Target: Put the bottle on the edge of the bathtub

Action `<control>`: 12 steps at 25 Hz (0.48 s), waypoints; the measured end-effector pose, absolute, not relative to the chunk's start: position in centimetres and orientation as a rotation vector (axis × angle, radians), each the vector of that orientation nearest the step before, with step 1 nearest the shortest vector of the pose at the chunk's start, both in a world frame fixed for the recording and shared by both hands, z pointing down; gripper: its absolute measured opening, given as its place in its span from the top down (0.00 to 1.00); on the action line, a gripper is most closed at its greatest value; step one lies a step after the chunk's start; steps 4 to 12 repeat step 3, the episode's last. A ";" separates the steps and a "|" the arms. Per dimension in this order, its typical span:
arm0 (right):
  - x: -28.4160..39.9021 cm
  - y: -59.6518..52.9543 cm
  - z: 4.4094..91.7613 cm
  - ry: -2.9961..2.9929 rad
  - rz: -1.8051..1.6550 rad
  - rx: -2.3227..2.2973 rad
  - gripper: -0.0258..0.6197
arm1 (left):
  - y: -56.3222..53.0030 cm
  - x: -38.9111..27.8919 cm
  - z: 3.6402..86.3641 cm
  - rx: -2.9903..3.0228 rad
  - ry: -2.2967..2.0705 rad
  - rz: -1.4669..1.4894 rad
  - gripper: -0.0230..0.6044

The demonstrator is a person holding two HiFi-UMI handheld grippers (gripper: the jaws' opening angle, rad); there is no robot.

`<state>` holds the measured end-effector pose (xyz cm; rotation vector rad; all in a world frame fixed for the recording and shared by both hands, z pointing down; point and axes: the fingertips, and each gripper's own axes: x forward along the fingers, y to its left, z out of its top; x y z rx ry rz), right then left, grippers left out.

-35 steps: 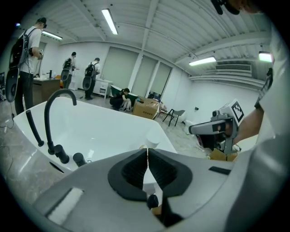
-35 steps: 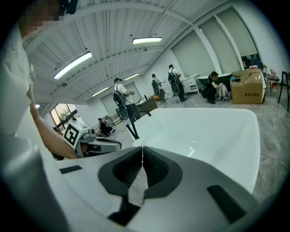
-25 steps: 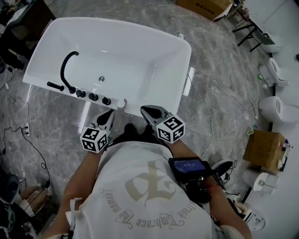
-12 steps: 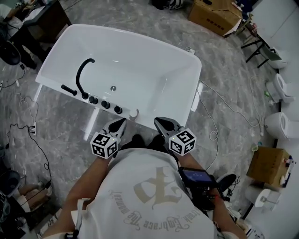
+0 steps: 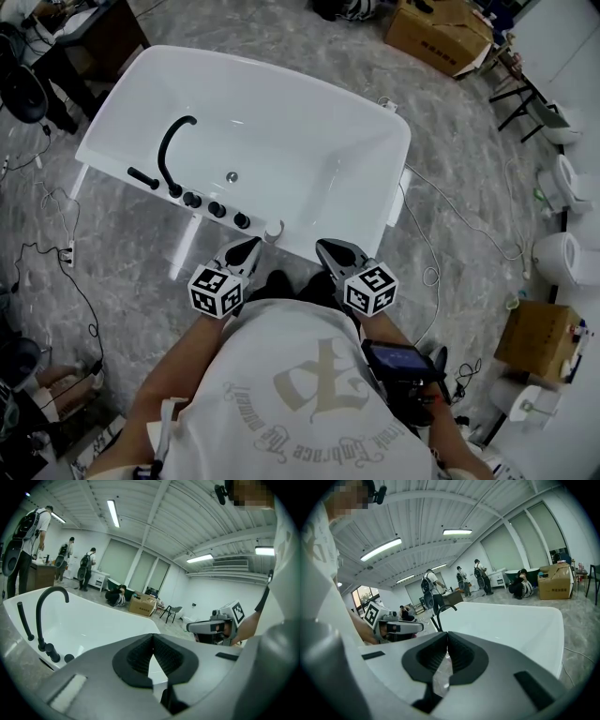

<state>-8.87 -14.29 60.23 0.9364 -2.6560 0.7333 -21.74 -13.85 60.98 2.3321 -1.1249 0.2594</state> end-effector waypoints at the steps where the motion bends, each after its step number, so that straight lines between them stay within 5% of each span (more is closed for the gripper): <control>1: -8.8 -14.3 60.4 -2.650 0.733 0.941 0.95 | -13.8 -21.7 61.1 2.333 -1.119 0.261 0.95; 12: -8.8 -14.4 60.7 -2.639 0.733 0.950 0.95 | -13.8 -21.5 61.4 2.332 -1.106 0.261 0.95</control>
